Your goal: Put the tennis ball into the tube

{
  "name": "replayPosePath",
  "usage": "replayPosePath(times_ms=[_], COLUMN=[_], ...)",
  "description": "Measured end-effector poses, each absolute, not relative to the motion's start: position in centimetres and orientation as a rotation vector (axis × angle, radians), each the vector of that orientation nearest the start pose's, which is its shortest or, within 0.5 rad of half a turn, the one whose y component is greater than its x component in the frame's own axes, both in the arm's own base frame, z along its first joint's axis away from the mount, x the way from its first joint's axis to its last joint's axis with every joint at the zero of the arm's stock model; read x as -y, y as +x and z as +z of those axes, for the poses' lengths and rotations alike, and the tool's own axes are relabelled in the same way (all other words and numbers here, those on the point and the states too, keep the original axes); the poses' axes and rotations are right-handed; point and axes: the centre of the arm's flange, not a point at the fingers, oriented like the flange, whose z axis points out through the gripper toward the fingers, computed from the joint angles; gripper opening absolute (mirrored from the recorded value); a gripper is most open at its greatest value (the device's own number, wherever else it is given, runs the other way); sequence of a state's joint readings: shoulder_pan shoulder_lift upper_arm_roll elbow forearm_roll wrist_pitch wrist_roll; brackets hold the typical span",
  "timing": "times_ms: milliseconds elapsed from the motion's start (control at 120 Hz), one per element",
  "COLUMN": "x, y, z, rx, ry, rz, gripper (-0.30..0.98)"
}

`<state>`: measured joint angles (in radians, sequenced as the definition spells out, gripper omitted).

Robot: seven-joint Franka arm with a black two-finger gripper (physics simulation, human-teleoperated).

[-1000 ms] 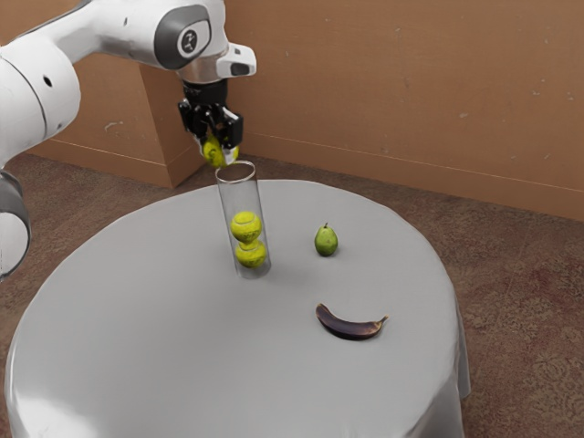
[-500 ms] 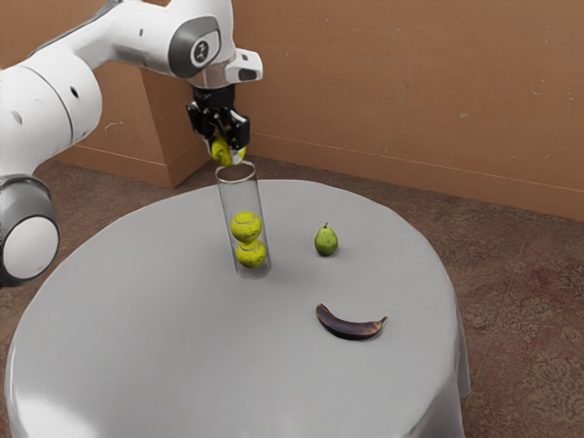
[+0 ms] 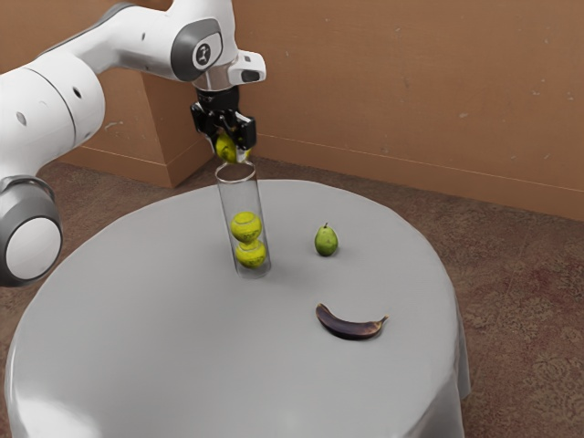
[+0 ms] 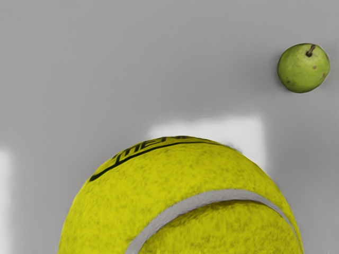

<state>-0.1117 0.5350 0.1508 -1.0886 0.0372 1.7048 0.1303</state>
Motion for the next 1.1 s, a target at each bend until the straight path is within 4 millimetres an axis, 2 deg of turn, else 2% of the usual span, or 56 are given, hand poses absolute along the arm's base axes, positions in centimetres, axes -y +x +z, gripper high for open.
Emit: replayPosePath(times_ms=[300,467,517,567,700,775,900,975,1100], x=[0.1,0.2,0.2,-0.1,-0.7,-0.9,-0.8,-0.9,-0.9], y=[71.4,71.4,71.2,70.2,66.2,63.5,60.3,59.2,58.7], z=[52.8,52.8,53.4,54.1,56.8,58.7,62.1,62.8,62.8], rx=[-0.190,-0.197,-0.197,-0.193,-0.180,-0.178,-0.188,-0.188,-0.189], ry=[-3.043,-3.047,-3.049,-3.056,-3.096,-3.114,-3.127,-3.132,-3.135], rz=[-0.110,-0.108,-0.117,-0.112,-0.082,-0.070,-0.063,-0.039,0.000], gripper=[0.53,0.61,0.63,0.64,0.66,0.67,0.68,0.68,0.68])
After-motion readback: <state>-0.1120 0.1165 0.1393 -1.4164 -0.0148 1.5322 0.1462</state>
